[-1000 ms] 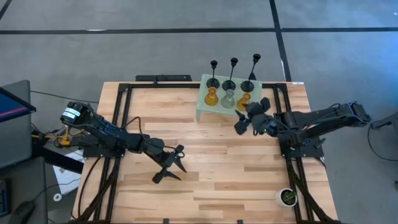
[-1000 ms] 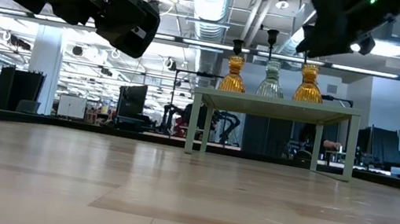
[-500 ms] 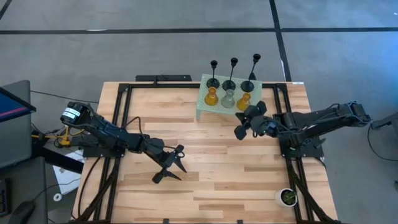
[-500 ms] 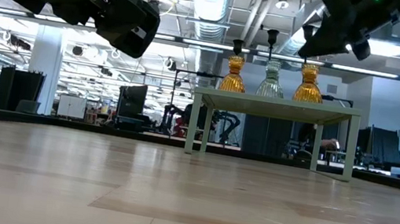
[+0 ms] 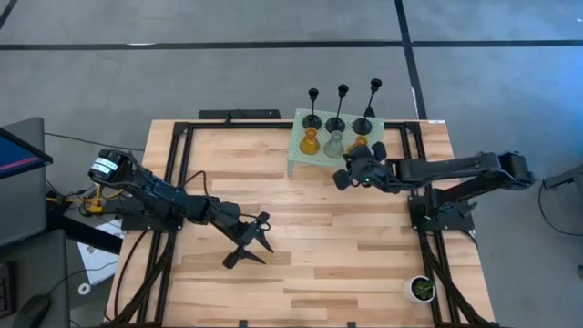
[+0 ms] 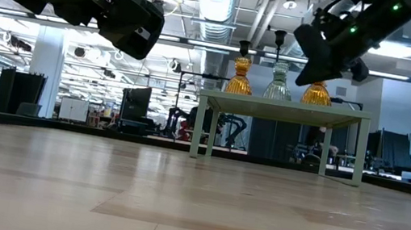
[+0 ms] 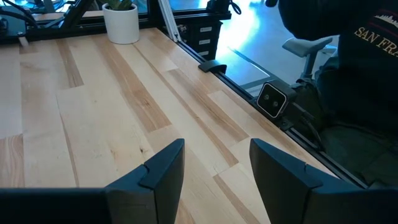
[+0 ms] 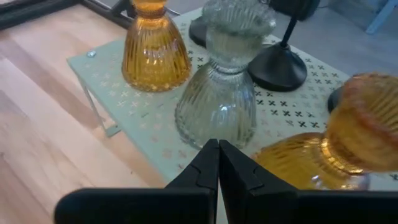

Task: Pick & Place candle stick holders
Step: Put the orange glass candle holder on the shelf

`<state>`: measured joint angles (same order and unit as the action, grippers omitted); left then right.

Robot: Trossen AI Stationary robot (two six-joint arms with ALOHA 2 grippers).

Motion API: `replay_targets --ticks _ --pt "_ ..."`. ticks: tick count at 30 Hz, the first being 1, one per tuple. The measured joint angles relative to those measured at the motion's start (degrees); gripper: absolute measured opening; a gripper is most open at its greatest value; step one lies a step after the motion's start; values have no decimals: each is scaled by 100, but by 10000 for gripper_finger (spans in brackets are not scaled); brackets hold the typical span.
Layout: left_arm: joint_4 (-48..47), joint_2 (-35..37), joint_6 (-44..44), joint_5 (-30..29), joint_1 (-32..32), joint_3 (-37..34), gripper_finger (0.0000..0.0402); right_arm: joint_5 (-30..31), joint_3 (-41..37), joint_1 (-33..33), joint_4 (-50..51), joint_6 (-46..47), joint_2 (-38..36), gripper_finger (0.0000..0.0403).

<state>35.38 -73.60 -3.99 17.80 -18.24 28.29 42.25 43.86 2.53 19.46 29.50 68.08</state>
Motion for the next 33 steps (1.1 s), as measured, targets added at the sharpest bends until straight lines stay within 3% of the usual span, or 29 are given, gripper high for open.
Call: replay_targets --ticks 9,33 --pt "-2 0 0 0 -2 0 182 199 -2 139 -194 4 318 0" --pt "-22 0 0 -1 -2 0 182 883 -4 138 -71 175 270 0"
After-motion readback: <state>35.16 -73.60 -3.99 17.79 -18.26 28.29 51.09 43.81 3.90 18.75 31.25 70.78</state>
